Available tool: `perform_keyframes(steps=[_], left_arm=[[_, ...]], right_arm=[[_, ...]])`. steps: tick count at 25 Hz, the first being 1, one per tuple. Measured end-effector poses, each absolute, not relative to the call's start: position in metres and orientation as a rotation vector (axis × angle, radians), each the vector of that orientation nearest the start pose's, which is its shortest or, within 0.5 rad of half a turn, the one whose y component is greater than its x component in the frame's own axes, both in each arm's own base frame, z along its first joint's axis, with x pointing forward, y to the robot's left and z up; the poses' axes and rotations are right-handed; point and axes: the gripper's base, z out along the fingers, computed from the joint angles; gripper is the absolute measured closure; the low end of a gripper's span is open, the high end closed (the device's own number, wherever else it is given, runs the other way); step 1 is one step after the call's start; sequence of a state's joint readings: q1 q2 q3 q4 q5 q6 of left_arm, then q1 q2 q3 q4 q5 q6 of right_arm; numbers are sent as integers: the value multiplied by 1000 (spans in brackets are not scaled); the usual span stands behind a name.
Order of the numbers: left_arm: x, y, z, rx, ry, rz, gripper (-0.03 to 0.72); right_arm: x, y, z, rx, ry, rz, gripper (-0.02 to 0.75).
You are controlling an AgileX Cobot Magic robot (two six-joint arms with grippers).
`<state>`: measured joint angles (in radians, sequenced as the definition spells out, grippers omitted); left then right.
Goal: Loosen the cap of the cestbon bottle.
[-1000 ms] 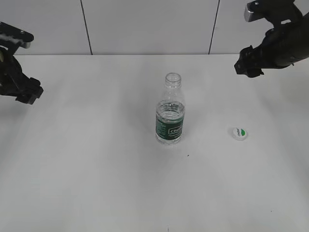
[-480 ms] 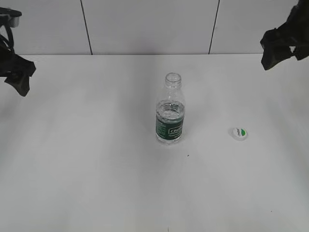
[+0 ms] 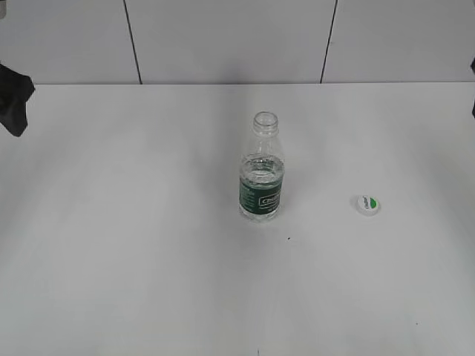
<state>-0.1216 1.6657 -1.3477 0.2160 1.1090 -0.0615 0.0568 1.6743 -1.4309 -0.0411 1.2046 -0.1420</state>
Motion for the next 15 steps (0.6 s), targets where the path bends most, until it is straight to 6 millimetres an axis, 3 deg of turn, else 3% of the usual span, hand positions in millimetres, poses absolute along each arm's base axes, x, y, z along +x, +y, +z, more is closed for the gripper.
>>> perform_keyframes(steps=[8, 15], left_arm=[[313, -23, 279, 181, 2946, 242, 99], [271, -18, 285, 181, 2943, 231, 99]], right_arm=[[309, 12, 337, -268, 2794, -16, 147], [267, 12, 358, -260, 2727, 1, 147]])
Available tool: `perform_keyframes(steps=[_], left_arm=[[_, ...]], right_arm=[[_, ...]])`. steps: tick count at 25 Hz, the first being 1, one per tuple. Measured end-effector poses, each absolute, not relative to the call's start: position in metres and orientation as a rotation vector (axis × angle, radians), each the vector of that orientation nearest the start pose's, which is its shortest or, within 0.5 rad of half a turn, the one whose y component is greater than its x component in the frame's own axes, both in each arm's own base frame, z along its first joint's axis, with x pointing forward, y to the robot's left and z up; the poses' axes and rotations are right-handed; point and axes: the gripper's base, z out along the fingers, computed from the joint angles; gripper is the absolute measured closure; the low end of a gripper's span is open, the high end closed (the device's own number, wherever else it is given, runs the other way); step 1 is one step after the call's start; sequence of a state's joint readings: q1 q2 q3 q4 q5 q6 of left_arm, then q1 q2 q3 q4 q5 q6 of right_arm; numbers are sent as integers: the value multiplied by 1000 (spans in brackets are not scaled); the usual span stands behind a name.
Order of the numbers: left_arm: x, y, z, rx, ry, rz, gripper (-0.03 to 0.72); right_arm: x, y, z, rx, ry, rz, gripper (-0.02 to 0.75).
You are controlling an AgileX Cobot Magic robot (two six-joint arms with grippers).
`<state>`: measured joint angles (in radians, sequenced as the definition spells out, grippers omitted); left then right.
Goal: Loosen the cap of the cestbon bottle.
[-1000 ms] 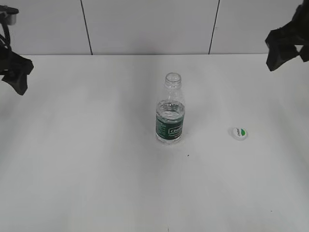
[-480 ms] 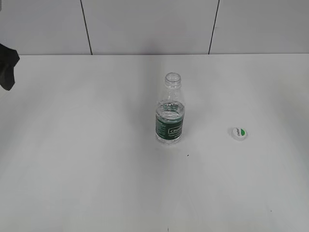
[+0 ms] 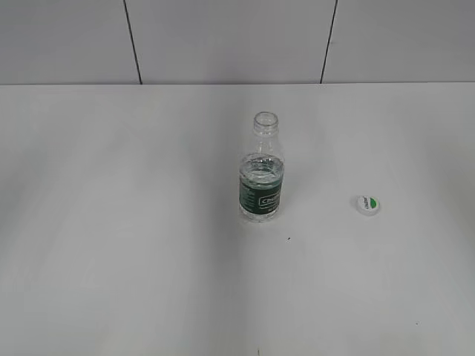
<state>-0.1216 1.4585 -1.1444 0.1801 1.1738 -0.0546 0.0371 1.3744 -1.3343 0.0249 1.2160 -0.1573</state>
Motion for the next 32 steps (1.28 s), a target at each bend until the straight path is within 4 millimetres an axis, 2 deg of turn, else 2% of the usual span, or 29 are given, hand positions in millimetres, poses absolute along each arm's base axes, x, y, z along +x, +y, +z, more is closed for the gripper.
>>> perform_keyframes(steps=[5, 11, 22, 24, 32], left_arm=[[239, -14, 290, 175, 2918, 224, 99], [200, -14, 289, 151, 2872, 144, 99], [124, -7, 257, 141, 2826, 104, 99], [108, -5, 256, 135, 2775, 96, 99], [79, -1, 269, 115, 2544, 66, 99]], right_arm=[[239, 11, 354, -261, 2726, -2, 147], [207, 10, 334, -262, 2736, -1, 147], [152, 8, 295, -262, 2754, 0, 147], [143, 7, 288, -262, 2747, -1, 148], [105, 6, 264, -258, 2711, -5, 148]])
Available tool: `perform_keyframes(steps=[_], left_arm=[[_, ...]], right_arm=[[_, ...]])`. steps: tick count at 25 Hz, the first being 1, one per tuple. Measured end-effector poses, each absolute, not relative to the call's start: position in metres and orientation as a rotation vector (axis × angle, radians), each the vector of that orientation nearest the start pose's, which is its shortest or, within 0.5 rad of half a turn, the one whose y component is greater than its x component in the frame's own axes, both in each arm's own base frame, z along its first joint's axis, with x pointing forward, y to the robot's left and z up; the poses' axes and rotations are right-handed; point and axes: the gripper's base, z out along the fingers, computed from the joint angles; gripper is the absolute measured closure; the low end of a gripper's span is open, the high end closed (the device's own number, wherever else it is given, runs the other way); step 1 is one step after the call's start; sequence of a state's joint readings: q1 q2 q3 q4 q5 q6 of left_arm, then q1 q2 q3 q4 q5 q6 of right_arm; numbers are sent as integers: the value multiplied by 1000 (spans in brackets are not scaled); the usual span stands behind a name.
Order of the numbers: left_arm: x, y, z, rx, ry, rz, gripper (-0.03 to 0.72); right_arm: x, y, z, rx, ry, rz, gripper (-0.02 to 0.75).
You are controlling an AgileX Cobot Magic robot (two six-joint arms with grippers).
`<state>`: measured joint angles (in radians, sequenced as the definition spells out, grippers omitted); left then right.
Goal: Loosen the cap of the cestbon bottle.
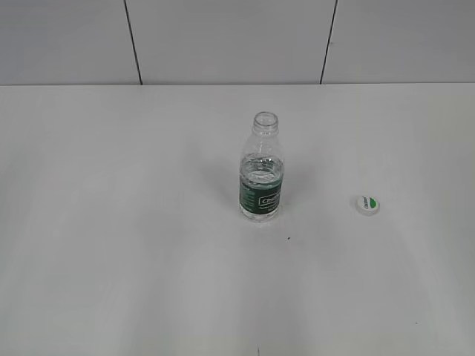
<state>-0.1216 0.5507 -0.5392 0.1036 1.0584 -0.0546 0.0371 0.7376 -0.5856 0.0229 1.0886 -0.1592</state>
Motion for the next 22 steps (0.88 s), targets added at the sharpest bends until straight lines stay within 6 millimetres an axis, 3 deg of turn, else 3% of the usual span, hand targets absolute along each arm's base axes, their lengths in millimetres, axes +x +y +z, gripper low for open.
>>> perform_keyframes(steps=[5, 22], left_arm=[[63, 2, 277, 107, 2430, 70, 99], [16, 8, 286, 75, 2140, 48, 100]], right_arm=[[91, 5, 253, -258, 2703, -6, 148], [48, 3, 275, -232, 2399, -30, 148]])
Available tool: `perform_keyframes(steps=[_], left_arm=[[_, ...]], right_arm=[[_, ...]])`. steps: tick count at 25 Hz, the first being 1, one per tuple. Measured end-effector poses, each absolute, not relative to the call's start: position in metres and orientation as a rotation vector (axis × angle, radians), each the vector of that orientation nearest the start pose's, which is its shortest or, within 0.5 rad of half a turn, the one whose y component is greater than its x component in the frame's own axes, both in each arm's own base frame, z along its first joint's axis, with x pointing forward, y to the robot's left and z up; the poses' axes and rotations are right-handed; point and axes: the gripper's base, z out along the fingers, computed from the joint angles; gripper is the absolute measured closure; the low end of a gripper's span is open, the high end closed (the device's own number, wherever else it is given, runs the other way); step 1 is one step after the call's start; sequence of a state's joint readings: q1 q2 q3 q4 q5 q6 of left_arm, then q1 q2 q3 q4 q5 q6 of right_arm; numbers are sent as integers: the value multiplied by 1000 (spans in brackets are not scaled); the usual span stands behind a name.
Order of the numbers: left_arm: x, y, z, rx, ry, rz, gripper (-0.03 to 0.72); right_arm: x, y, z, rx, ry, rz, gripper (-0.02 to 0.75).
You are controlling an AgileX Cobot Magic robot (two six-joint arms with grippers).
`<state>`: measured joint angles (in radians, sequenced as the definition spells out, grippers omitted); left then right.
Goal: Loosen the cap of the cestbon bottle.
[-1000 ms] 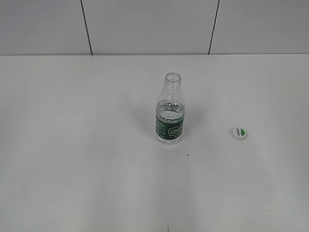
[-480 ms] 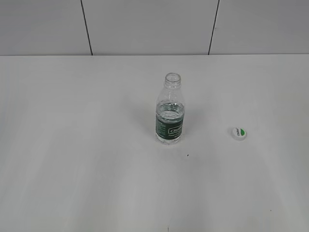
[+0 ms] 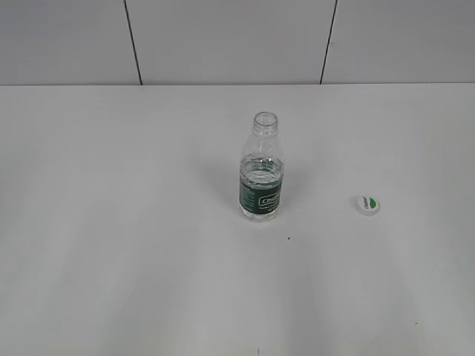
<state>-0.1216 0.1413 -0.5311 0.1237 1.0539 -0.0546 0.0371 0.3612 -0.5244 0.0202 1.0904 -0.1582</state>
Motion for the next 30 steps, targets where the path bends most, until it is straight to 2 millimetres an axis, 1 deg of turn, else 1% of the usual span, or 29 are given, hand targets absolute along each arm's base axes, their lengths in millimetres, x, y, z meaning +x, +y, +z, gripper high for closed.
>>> perform_keyframes(steps=[4, 10, 16, 20, 30], left_arm=[[10, 9, 287, 71, 2106, 48, 100], [8, 9, 287, 70, 2093, 49, 100], [-7, 11, 287, 59, 2001, 43, 100], [-8, 12, 286, 58, 1996, 47, 100], [-8, 12, 283, 51, 2014, 42, 100]], right_arm=[[35, 3, 278, -225, 2317, -36, 148], [14, 2, 281, -214, 2185, -44, 148], [-3, 1, 282, -205, 2079, -52, 148], [-10, 1, 281, -201, 2042, -56, 148], [-9, 0, 279, -163, 2047, -53, 148]])
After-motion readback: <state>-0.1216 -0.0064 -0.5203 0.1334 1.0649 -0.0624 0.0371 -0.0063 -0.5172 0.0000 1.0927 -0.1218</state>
